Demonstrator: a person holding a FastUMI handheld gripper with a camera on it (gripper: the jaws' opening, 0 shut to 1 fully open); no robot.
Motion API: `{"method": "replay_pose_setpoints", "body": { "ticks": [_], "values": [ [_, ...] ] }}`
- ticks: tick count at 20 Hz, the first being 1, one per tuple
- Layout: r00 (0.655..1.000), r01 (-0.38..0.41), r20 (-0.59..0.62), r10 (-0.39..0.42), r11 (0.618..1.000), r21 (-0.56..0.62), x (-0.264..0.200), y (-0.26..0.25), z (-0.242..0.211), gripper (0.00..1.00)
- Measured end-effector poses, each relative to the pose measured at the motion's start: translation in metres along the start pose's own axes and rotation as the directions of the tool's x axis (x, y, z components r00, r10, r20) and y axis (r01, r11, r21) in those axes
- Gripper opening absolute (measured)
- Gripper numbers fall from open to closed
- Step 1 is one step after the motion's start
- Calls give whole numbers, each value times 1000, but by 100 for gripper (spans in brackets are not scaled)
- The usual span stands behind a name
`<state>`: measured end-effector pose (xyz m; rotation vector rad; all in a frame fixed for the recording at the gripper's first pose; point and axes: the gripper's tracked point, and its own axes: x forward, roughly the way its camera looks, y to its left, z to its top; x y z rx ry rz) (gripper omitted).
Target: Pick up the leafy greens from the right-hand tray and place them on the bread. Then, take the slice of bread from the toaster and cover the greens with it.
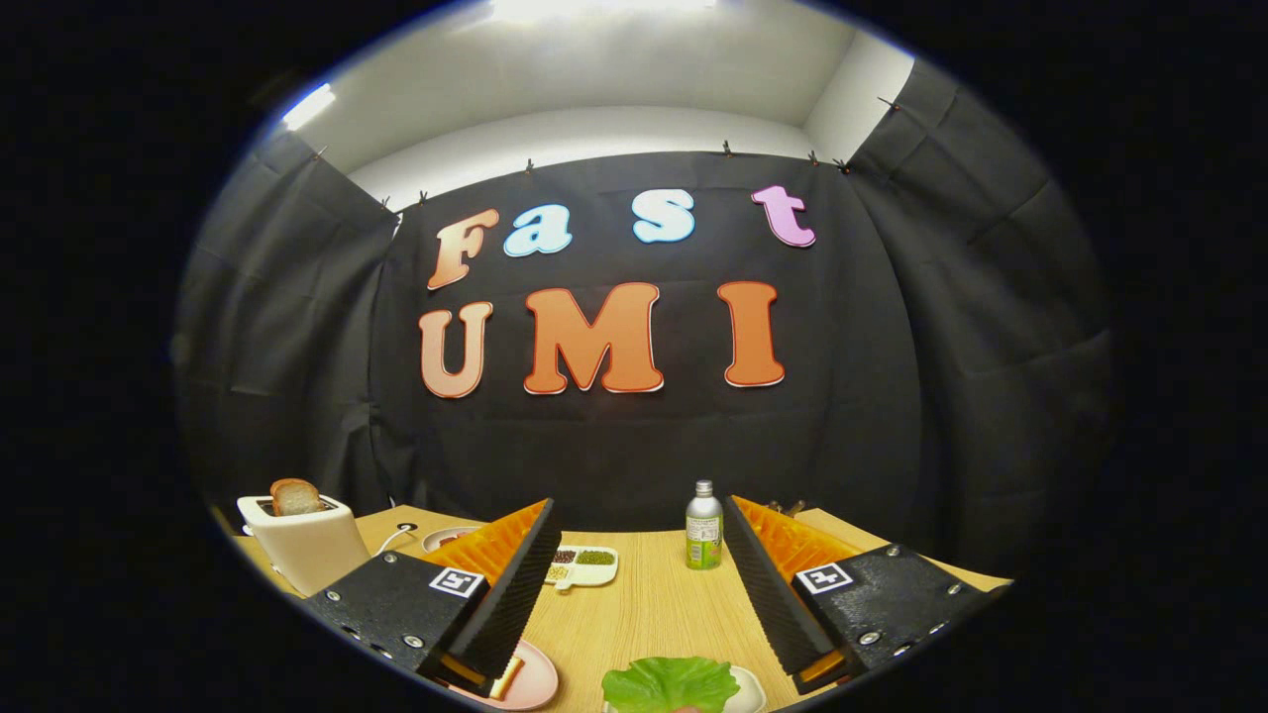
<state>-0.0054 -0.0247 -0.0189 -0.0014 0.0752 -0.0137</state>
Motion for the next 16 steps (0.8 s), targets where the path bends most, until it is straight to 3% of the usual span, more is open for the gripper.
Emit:
{"method": "replay_pose_setpoints", "body": {
  "ticks": [5, 9, 13, 16],
  "values": [
    [990, -20, -141, 26, 999, 44, -1, -4, -32, 99],
    [965, 18, -262, -11, 1000, 25, 2, -20, -63, 99],
    [919, 23, -394, -31, 999, -24, -3, -26, -99, 99],
    [858, 1, -513, -13, 1000, -24, -11, -23, -132, 99]
  ]
}}
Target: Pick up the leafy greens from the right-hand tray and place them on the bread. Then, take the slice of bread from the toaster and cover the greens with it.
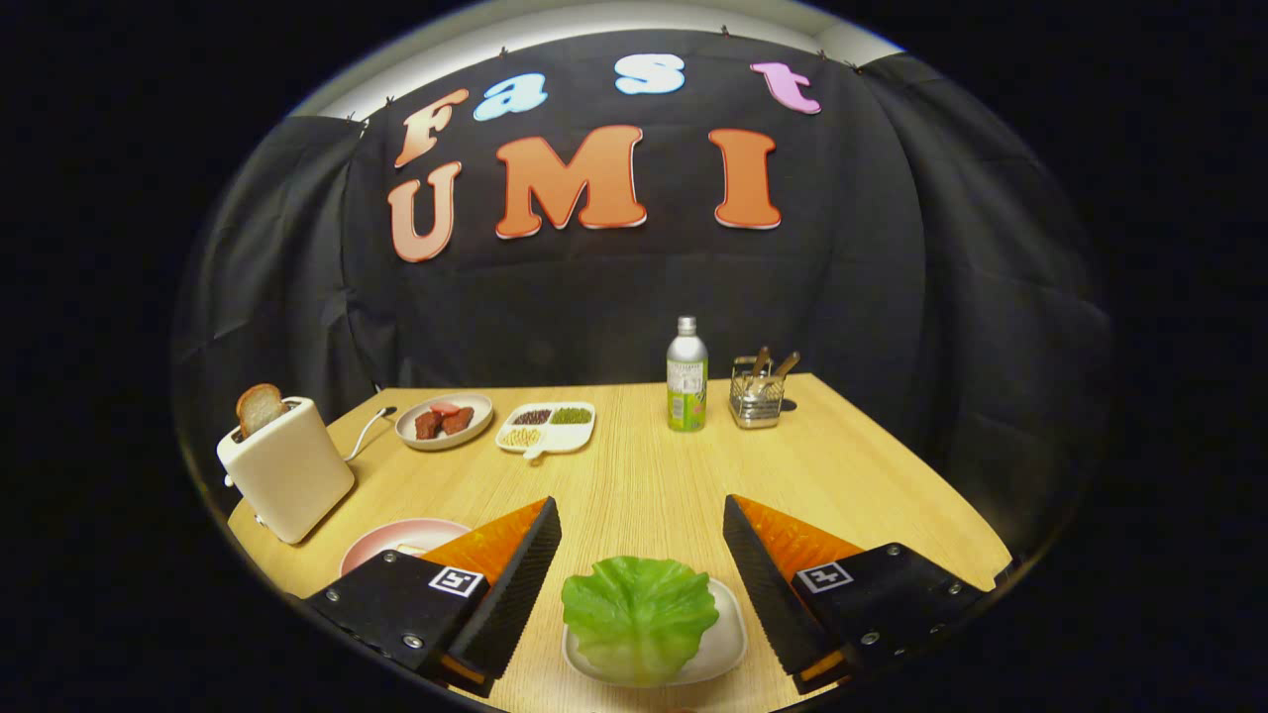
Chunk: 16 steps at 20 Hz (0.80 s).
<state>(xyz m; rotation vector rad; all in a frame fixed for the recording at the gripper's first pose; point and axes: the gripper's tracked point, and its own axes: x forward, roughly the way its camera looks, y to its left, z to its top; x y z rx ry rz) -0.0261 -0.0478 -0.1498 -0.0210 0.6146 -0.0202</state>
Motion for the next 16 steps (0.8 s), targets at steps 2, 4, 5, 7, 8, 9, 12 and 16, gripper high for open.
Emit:
{"method": "replay_pose_setpoints", "body": {
  "ticks": [2, 4, 5, 7, 8, 9, 12, 16],
  "values": [
    [997, 4, -77, -8, 999, -45, 2, -2, -20, 99],
    [990, 3, -139, -14, 997, -78, 2, -3, -35, 99],
    [986, -9, -169, -4, 997, -80, 3, -1, -43, 99],
    [972, -39, -235, 22, 997, -69, 4, 3, -57, 99],
    [966, -44, -257, 27, 997, -61, 4, 4, -61, 99],
    [961, -44, -276, 24, 997, -64, 5, 5, -64, 99],
    [945, -43, -327, 4, 993, -113, 4, 2, -80, 99],
    [914, -93, -404, 45, 991, -100, 2, 12, -99, 98]
  ]
}}
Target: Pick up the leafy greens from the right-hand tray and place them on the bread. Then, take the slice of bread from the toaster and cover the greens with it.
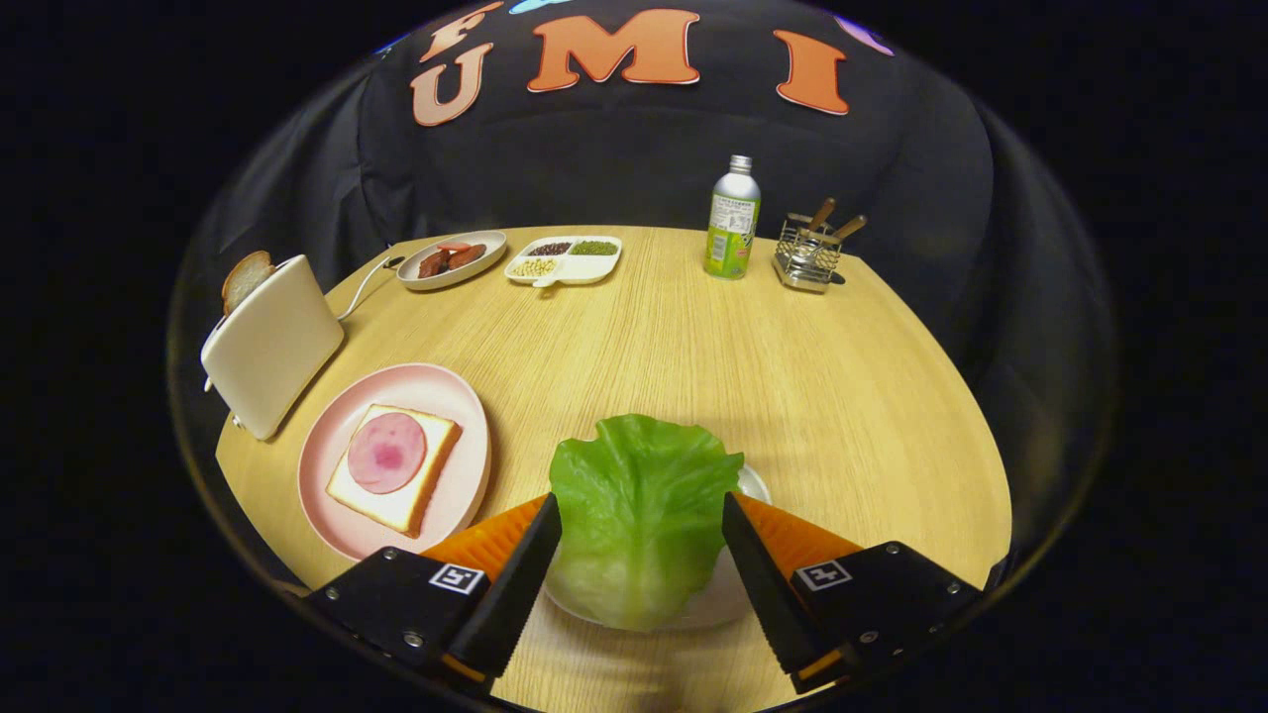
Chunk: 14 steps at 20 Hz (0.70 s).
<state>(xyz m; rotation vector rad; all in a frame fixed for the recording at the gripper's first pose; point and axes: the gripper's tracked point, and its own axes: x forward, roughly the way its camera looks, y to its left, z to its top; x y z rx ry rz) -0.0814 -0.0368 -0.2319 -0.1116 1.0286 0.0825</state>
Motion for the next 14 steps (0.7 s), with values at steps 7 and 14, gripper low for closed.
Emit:
{"method": "replay_pose_setpoints", "body": {
  "ticks": [7, 14],
  "values": [
    [997, 24, -69, -24, 1000, -4, 18, -6, -15, 94],
    [998, 12, -64, -12, 1000, 7, 26, -1, -20, 84]
  ]
}}
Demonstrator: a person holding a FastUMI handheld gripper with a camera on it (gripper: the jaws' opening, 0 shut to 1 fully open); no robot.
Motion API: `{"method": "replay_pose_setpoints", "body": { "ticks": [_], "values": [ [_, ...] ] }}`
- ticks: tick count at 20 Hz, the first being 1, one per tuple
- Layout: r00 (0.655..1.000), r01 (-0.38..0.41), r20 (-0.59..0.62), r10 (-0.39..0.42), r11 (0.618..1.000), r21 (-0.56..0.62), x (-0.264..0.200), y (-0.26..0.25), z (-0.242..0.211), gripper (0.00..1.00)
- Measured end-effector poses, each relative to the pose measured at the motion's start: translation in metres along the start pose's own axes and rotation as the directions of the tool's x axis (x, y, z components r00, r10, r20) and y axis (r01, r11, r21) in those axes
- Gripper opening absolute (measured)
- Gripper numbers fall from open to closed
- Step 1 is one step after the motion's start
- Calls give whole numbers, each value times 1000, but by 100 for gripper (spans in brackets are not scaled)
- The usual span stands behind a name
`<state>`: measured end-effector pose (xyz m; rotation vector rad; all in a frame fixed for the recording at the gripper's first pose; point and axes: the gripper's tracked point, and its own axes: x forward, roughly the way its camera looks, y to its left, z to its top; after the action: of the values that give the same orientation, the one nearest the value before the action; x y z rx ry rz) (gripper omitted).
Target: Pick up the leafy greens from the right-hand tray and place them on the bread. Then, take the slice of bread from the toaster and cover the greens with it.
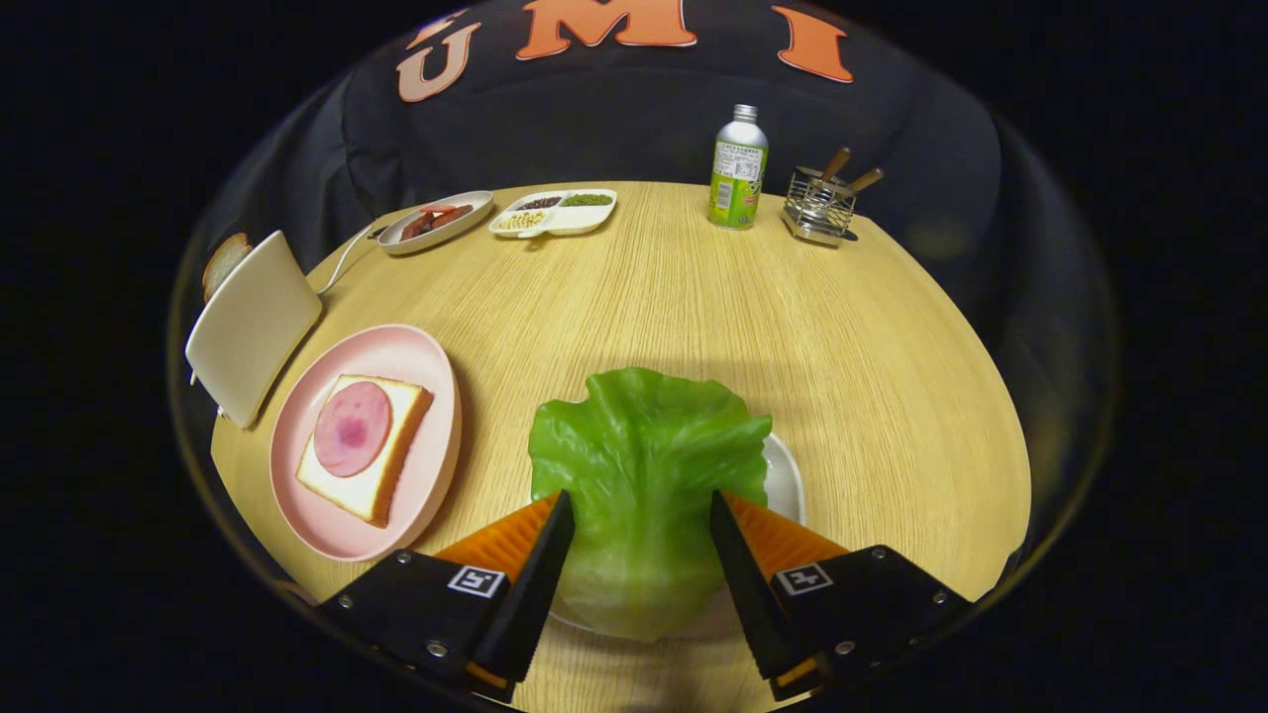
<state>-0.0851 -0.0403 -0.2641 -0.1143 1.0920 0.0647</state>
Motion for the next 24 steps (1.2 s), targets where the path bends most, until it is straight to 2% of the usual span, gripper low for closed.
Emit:
{"method": "replay_pose_setpoints", "body": {
  "ticks": [3, 5, 6, 7, 8, 10, 13, 15, 17, 21, 24],
  "values": [
    [1000, 2, 13, -1, 1000, -8, 0, 2, 0, 72],
    [1000, 12, 19, -12, 1000, -1, 3, 0, 2, 54],
    [1000, 20, 21, -20, 1000, 3, 3, -1, 4, 39],
    [999, 26, 25, -27, 1000, 9, 3, -3, 3, 33],
    [999, 27, 28, -27, 1000, 14, 3, -3, 4, 22],
    [1000, 0, 28, -1, 999, 50, 3, -1, 4, 14],
    [998, -40, 45, 34, 990, 134, -4, -3, 9, 11],
    [995, -58, 84, 46, 987, 148, -16, -5, 16, 11],
    [987, -109, 132, 88, 981, 160, -25, 5, 30, 11],
    [966, -174, 214, 144, 976, 132, -38, 25, 51, 10],
    [943, -248, 252, 218, 964, 96, -47, 53, 64, 10]
  ]
}}
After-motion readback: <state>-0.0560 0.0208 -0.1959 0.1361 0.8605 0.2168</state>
